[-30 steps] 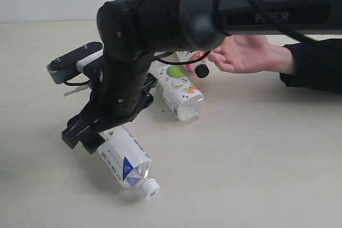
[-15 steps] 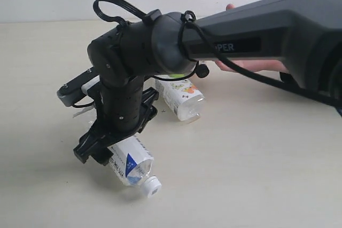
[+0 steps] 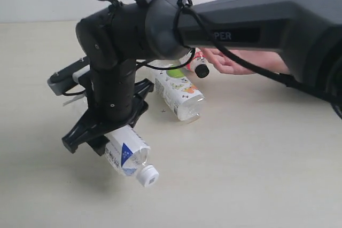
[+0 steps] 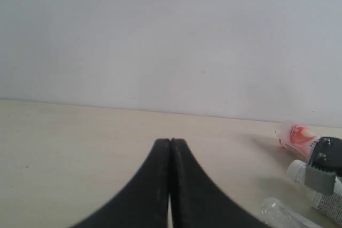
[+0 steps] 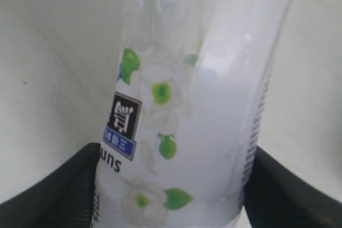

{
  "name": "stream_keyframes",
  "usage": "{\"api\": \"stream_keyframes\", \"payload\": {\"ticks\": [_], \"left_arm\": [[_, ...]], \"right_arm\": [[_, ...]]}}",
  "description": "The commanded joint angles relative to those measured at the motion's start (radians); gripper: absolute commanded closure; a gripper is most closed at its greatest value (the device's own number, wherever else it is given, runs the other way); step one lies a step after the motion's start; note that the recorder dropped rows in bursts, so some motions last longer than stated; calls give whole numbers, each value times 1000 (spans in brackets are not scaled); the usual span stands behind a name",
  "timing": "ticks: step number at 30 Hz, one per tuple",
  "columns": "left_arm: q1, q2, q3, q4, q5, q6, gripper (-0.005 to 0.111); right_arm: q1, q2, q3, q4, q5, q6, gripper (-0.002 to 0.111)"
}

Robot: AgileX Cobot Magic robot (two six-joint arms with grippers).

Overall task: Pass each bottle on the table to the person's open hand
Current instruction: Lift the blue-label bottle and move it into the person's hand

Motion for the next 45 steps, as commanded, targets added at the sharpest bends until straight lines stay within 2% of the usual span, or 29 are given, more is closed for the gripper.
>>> {"api": "stream_keyframes", "payload": {"ticks": [1,6,11,20,26,33,45], "left_arm": [[1,-6,0,-3,1,2,107],[1,-6,0,-3,1,2,107],[1,-6,0,-3,1,2,107],[1,-6,0,-3,1,2,107],[1,-6,0,-3,1,2,107],[1,-6,0,-3,1,2,107],[1,-6,0,-3,1,2,107]], "right_arm": [[1,-55,-83,53,86,-51,108],[1,-196,-96,34,157,-75,108],[-9,-391,-96,-164,223,23,108],[-214,-580,-71,-171,228,47,108],[-355,-553,70,-157,228,44,108],[-500,-474,207,-100,84,14,108],[-519,-299,213,-168,60,31,108]]}}
